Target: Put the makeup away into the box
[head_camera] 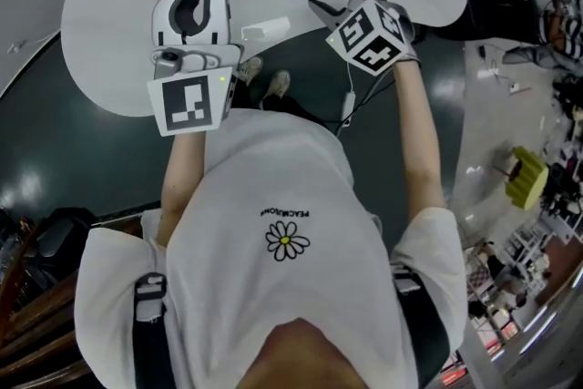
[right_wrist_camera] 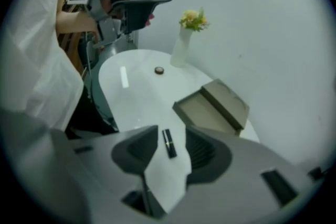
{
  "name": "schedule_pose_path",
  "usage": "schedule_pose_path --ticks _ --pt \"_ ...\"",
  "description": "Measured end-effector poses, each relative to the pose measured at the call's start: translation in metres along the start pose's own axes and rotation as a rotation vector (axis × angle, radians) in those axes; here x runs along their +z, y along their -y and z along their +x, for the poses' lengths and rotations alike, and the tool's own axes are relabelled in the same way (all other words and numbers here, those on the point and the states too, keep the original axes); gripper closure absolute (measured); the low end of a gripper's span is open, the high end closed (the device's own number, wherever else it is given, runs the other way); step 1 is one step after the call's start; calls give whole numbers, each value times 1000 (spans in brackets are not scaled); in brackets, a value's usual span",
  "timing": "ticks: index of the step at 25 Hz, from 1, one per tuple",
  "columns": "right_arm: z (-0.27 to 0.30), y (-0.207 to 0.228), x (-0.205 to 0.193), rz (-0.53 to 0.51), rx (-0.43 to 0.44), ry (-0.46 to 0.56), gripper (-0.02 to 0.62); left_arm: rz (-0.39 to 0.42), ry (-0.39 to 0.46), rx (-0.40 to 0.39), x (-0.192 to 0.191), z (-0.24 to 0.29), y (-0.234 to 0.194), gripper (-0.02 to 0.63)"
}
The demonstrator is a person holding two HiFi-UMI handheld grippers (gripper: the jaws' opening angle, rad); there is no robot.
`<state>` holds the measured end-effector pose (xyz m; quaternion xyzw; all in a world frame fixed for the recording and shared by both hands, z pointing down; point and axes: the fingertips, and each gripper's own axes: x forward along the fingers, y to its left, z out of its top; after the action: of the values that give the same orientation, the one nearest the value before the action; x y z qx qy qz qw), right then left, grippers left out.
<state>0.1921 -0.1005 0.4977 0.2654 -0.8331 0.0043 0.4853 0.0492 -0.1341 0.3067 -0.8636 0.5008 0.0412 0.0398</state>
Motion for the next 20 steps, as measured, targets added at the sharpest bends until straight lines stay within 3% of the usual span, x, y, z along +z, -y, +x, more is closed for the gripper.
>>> schedule_pose_path --ticks 10,16,20 --pt "74 -10 -45 -162 210 -265 422 16 -93 30 -32 4 -18 586" --pt "91 -4 -64 -209 259 -379 432 25 -107 36 -38 8 -21 586" --pt "99 -6 -72 -217 273 -411 479 26 -116 42 -44 5 -24 586"
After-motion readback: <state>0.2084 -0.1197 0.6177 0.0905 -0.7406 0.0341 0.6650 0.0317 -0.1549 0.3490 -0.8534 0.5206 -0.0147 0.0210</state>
